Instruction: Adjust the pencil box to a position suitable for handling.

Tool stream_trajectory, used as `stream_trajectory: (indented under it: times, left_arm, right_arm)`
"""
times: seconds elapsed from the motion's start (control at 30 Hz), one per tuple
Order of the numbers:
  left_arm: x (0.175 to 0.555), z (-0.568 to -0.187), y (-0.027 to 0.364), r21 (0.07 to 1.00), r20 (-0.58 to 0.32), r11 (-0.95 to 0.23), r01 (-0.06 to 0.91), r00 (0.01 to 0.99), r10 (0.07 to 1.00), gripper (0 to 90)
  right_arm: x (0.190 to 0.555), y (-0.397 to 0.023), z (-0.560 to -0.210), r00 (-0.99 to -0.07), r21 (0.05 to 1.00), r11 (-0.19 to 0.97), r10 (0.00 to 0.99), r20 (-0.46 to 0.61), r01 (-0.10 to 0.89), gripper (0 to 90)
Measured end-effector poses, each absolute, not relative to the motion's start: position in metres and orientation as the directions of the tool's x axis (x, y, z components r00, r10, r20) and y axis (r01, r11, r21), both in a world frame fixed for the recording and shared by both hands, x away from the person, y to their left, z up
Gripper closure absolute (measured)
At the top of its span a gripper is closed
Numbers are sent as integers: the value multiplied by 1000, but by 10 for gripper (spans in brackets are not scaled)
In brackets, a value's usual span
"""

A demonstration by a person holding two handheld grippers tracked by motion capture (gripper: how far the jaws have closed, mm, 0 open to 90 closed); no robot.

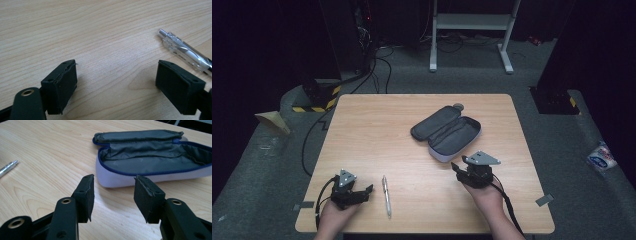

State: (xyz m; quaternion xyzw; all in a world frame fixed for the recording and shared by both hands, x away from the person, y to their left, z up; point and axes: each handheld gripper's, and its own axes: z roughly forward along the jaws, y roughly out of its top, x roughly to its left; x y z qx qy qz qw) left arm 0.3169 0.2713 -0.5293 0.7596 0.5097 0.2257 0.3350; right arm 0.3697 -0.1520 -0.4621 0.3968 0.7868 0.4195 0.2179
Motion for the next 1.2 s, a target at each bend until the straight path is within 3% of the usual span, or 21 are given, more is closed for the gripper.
stream_trajectory:
  times: [0.83,1.07,1.2]
  left_arm:
    - [318,-529,272,740,-1,-260,621,387,922,180]
    - [318,-529,272,739,-6,-257,623,388,922,179]
    - [318,-529,273,742,-11,-253,621,388,922,181]
  right_arm:
    - [417,-109,-458,-613,796,381,790,-15,471,543]
    - [428,-99,-471,-608,760,387,794,14,522,579]
    - [426,-95,-477,-623,749,412,782,1,519,667]
